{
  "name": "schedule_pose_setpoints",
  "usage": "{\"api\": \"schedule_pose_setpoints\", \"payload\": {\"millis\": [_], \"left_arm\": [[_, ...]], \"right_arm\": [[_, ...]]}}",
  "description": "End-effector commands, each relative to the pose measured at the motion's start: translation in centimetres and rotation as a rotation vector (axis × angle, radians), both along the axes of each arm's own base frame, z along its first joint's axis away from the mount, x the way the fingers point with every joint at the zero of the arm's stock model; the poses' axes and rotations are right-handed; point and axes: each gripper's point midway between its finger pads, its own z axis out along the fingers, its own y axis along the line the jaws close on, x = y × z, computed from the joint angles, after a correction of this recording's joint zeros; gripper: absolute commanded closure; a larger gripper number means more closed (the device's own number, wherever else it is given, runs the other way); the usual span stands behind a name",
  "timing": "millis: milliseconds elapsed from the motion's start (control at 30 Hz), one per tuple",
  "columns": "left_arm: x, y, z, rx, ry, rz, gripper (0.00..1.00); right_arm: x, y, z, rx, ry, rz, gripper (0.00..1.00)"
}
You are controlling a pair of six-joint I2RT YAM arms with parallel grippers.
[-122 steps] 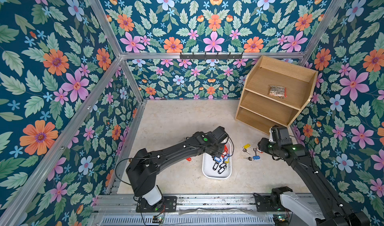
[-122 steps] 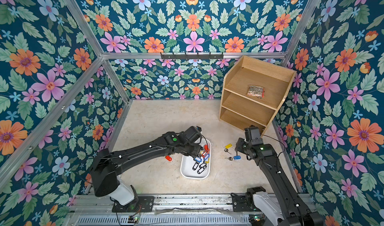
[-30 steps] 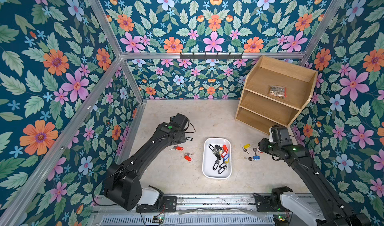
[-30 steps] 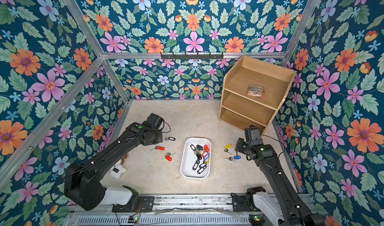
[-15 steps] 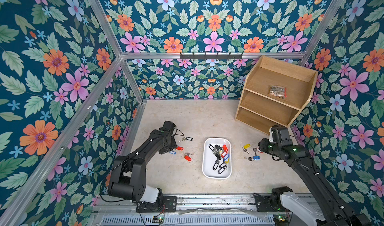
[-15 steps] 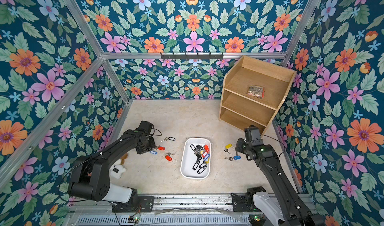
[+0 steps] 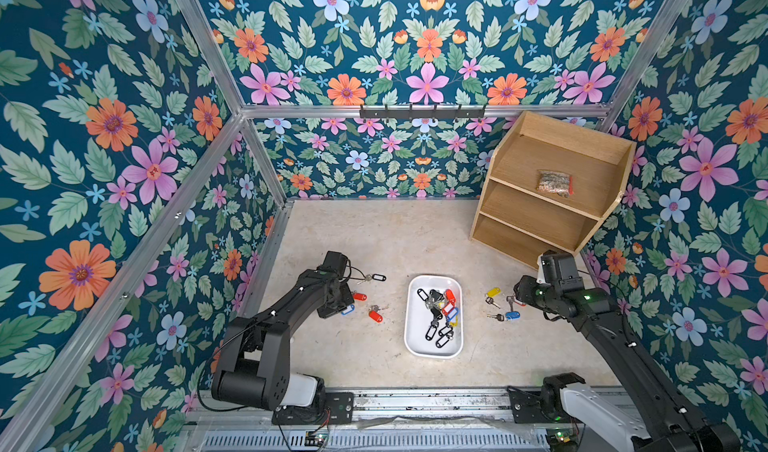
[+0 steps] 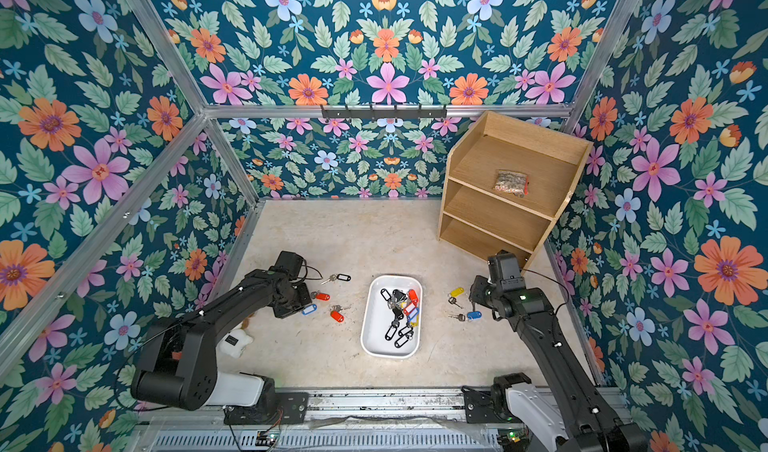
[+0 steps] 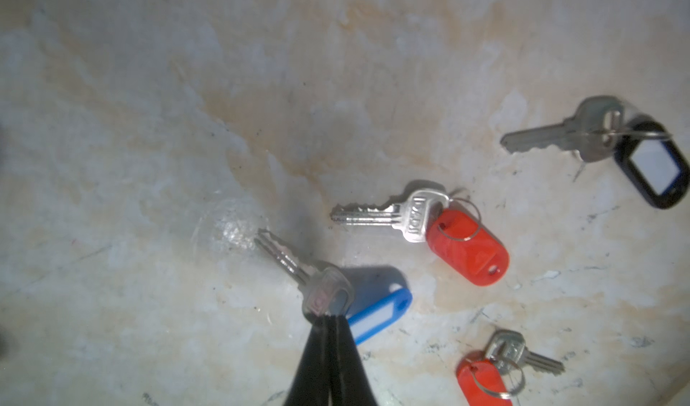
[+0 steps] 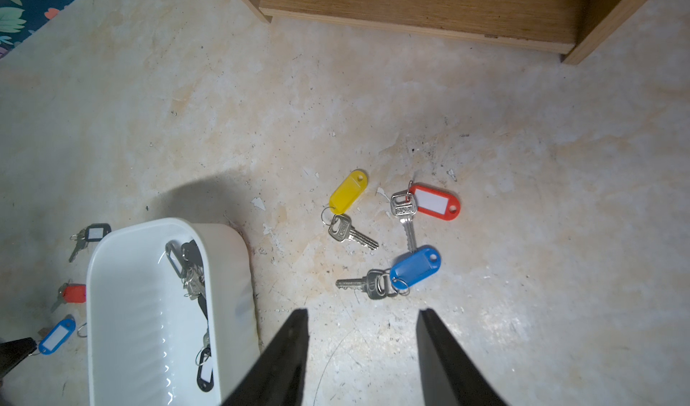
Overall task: Take the keys out of the storage box
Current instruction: Place the key at the center of the board, then pick up the key from the storage box.
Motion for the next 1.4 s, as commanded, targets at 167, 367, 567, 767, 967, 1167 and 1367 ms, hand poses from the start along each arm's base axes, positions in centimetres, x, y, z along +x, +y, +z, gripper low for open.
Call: {"api": "schedule_pose_setpoints", "payload": {"millis": [167, 367, 567, 767, 967, 1167, 1367], "left_arm": [[0.7, -2.0, 3.3, -0.088, -0.106, -0.049, 0.01], [1.0, -8.2, 7.8, -0.094, -0.245, -0.265, 0.11], [-0.3, -16.1, 11.3, -0.153, -0.310, -0.482, 0.16], [-2.1, -22.3, 11.3, -0.110, -0.280, -0.751, 0.24], [-4.3, -25.8, 7.8, 0.077, -0.156, -1.011, 0.26], [-5.9, -27.8, 4.7, 0.163, -0.085, -1.148, 0.41], [-6.7, -28.4, 2.8, 0.143, -0.042, -1.186, 0.47]], "right_arm": [[0.1, 0.0, -0.3, -0.005, 0.002, 0.000, 0.40], [0.2, 0.0, -0.4, -0.006, 0.006, -0.001, 0.44], [0.2, 0.0, -0.4, -0.007, 0.007, -0.001, 0.48], [0.2, 0.0, -0.4, -0.006, 0.006, -0.001, 0.50], [0.2, 0.0, -0.3, -0.007, 0.003, 0.000, 0.50], [0.1, 0.0, -0.3, -0.007, 0.001, 0.001, 0.51], [0.1, 0.0, -0.4, -0.007, 0.003, 0.001, 0.52]]}}
